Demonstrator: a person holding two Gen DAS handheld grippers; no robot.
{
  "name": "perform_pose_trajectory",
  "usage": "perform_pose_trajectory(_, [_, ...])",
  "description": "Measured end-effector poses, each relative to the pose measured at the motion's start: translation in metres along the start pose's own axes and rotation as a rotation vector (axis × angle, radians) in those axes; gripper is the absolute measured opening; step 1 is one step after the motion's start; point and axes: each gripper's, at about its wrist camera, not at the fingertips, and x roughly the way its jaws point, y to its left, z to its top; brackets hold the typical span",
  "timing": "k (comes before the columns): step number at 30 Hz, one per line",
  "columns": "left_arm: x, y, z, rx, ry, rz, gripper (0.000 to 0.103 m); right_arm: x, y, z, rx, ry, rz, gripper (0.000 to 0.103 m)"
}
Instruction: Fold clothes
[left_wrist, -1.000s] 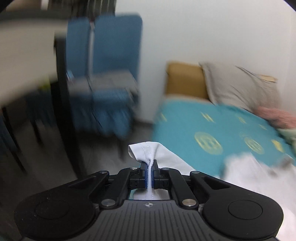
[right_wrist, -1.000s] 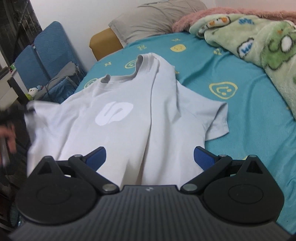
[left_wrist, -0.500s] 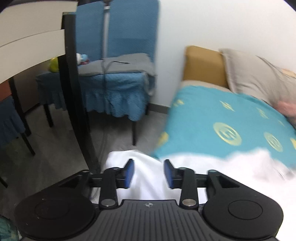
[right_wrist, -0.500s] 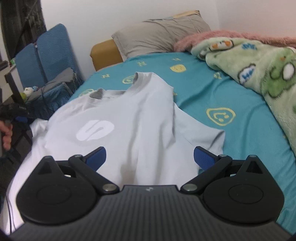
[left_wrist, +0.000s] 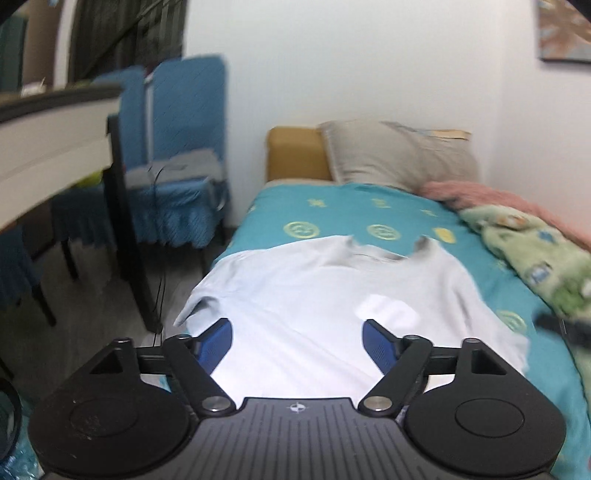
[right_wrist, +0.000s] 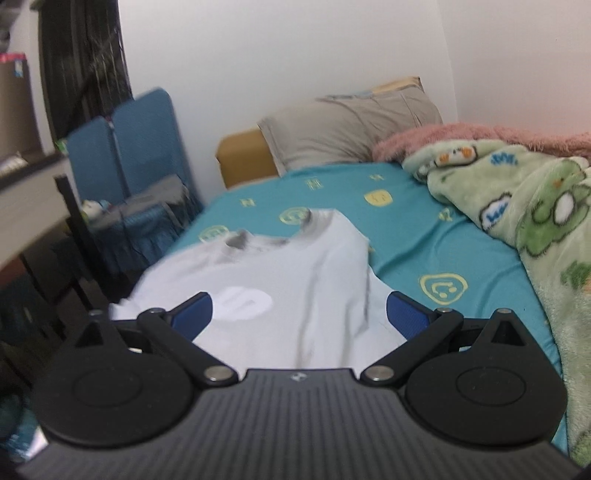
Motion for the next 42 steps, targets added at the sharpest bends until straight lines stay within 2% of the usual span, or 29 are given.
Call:
perform_pose_trajectory(4, [-0.028,-0.016,-0.012,-0.010,0.022,-0.025,0.081,-0.031,0.002,0.008,0.025,-0.017,0.011,0.102])
perform_pose_trajectory(10, [-0.055,-0.020,0.005,-0.085,0.033,-0.021,0.081,-0.053,-0.006,0.018,0.170,0.021,0.025,0.102])
perform_pose_trajectory(15, [-0.064,-0.023,0.021,-0.100,-0.029,-0.030,0.082,-0.058,-0.004,0.021,0.158,0.001,0.001,0.102])
perform_pose_trajectory(17, [-0.064,-0.026,0.013,-0.075,-0.053,-0.017,0.082,-0.057,-0.005,0.017,0.148,-0.002,0.000,0.102])
perform_pose_trajectory(19, [-0.059,-0.023,0.003,-0.086,-0.034,-0.016,0.082,-0.054,-0.010,0.012,0.158,0.000,0.005,0.102])
perform_pose_trajectory(21, [-0.049,-0.018,-0.007,-0.111,0.003,-0.018,0.082,-0.046,-0.018,0.007,0.187,0.008,0.016,0.102])
perform_pose_trajectory(25, [-0.028,-0.011,-0.021,-0.086,0.044,-0.003,0.082,-0.018,-0.040,-0.003,0.272,0.040,0.045,0.102])
perform_pose_trajectory(33, [0.011,-0.005,-0.036,-0.108,0.119,-0.017,0.082,0.054,-0.112,-0.009,0.404,0.027,-0.049,0.101])
perform_pose_trajectory(35, [0.018,-0.007,-0.036,-0.113,0.124,-0.023,0.082,0.070,-0.135,-0.017,0.487,0.019,-0.057,0.101])
perform_pose_trajectory(36, [0.022,-0.007,-0.036,-0.112,0.126,-0.026,0.082,0.079,-0.145,-0.023,0.541,0.024,-0.061,0.098])
perform_pose_trajectory(39, [0.033,-0.012,-0.039,-0.090,0.124,-0.033,0.082,0.100,-0.167,-0.037,0.653,0.051,-0.092,0.080])
perform_pose_trajectory(42, [0.046,-0.014,-0.041,-0.076,0.130,-0.026,0.082,0.118,-0.169,-0.044,0.628,0.084,-0.143,0.080])
